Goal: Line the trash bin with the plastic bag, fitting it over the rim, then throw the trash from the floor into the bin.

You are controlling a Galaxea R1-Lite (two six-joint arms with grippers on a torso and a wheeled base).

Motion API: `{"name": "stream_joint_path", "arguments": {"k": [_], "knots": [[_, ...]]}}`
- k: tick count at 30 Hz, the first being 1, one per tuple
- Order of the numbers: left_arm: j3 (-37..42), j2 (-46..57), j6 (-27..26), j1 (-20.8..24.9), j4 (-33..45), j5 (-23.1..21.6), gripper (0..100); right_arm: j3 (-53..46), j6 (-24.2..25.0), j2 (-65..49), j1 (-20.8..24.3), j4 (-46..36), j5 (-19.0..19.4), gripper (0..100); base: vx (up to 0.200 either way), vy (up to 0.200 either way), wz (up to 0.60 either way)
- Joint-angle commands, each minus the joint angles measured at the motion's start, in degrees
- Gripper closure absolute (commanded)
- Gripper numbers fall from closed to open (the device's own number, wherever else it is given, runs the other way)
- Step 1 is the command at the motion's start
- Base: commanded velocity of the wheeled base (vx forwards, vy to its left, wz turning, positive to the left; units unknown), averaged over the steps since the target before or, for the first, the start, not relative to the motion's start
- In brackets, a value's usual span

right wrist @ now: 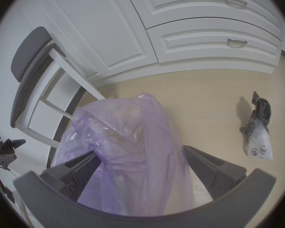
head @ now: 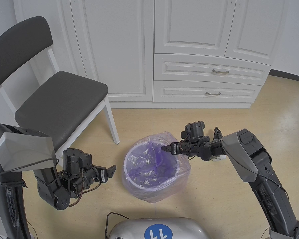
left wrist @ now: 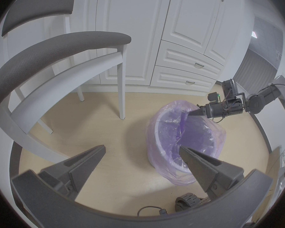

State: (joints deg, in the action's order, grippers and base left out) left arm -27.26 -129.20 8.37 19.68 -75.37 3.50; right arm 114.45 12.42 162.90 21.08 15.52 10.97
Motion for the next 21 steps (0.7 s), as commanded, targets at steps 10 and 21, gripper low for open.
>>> {"name": "stream_joint_path", "arguments": {"k": [10, 21], "knots": [[1.24, -0.97, 0.06, 0.89, -0.12, 0.02, 0, -10.82, -0.64, -13.93, 1.33, 1.09, 0.81, 0, 0.0, 0.0, 0.0], [1.86, -1.41, 0.06, 1.07, -0.21, -0.6, 0, -32.36, -8.73, -29.75, -3.32, -3.65, -2.62, 0, 0.0, 0.0, 0.0]]}}
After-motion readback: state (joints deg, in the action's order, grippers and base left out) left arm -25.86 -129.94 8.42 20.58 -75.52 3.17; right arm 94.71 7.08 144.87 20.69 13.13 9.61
